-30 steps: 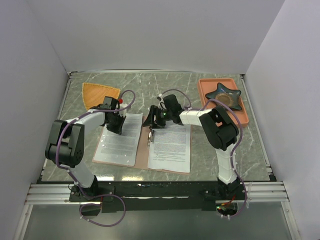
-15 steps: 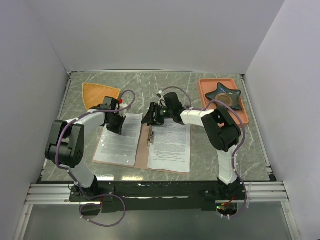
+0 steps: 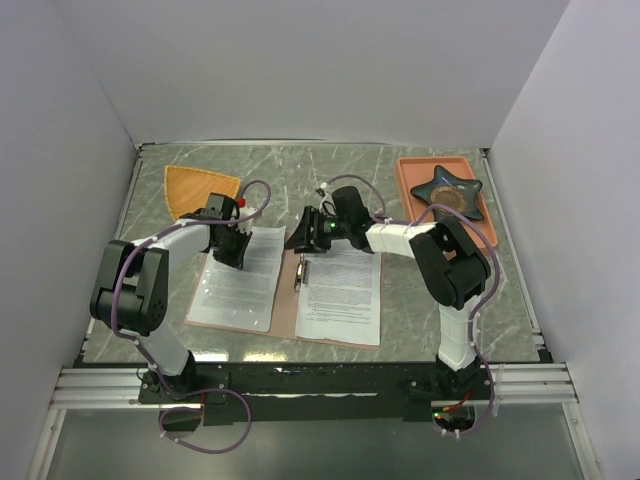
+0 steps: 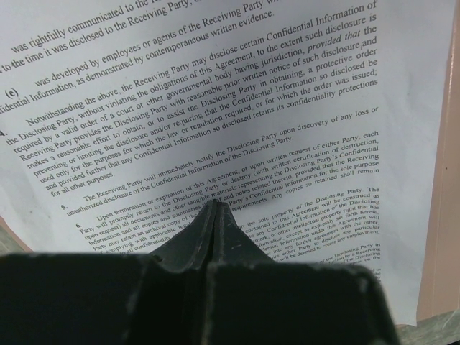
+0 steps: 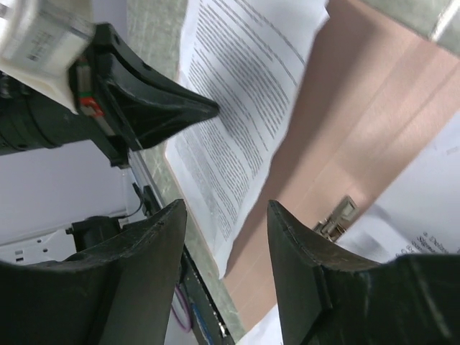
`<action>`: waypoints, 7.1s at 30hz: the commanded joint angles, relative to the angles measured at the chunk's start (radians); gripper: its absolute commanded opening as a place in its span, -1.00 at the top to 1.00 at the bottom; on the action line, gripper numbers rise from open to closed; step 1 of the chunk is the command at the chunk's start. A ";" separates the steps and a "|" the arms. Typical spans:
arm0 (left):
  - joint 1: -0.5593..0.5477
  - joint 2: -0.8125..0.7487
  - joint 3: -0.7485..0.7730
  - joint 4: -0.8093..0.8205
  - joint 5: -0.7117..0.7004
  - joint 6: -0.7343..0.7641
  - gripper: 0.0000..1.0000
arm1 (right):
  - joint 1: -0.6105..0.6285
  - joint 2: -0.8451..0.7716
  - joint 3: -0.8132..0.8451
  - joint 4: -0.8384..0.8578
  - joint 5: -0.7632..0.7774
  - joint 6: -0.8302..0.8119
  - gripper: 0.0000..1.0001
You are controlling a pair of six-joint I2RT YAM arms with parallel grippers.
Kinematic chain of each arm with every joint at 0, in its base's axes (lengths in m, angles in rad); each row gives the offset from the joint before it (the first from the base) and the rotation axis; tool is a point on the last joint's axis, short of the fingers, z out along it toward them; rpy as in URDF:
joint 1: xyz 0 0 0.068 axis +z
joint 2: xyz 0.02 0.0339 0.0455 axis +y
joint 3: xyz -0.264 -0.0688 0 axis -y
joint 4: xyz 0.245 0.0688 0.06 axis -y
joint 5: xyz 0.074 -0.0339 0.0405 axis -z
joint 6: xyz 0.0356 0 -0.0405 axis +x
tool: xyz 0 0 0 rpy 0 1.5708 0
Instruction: Put the files into the folder
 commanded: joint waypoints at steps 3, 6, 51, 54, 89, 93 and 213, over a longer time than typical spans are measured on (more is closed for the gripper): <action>0.001 -0.023 -0.016 -0.004 -0.036 0.011 0.95 | 0.012 -0.069 -0.029 0.023 0.004 0.001 -0.11; 0.001 -0.023 -0.021 0.000 -0.033 0.008 0.95 | 0.011 -0.068 -0.008 -0.007 0.030 -0.019 -0.17; 0.001 -0.023 -0.024 -0.008 -0.025 0.019 0.96 | -0.015 0.139 0.126 -0.065 0.033 -0.059 -0.25; 0.001 -0.024 -0.021 -0.008 -0.022 0.017 0.96 | -0.012 0.135 0.109 -0.051 0.026 -0.045 -0.23; 0.001 -0.023 -0.036 0.006 -0.037 0.019 0.96 | 0.046 0.015 0.017 0.087 0.012 0.047 -0.12; 0.001 -0.021 -0.032 0.006 -0.036 0.019 0.97 | 0.061 0.010 -0.008 0.096 0.012 0.058 -0.11; -0.447 0.287 0.272 0.085 -0.277 -0.342 -0.89 | 0.384 -0.143 -0.549 0.659 0.596 -0.309 1.00</action>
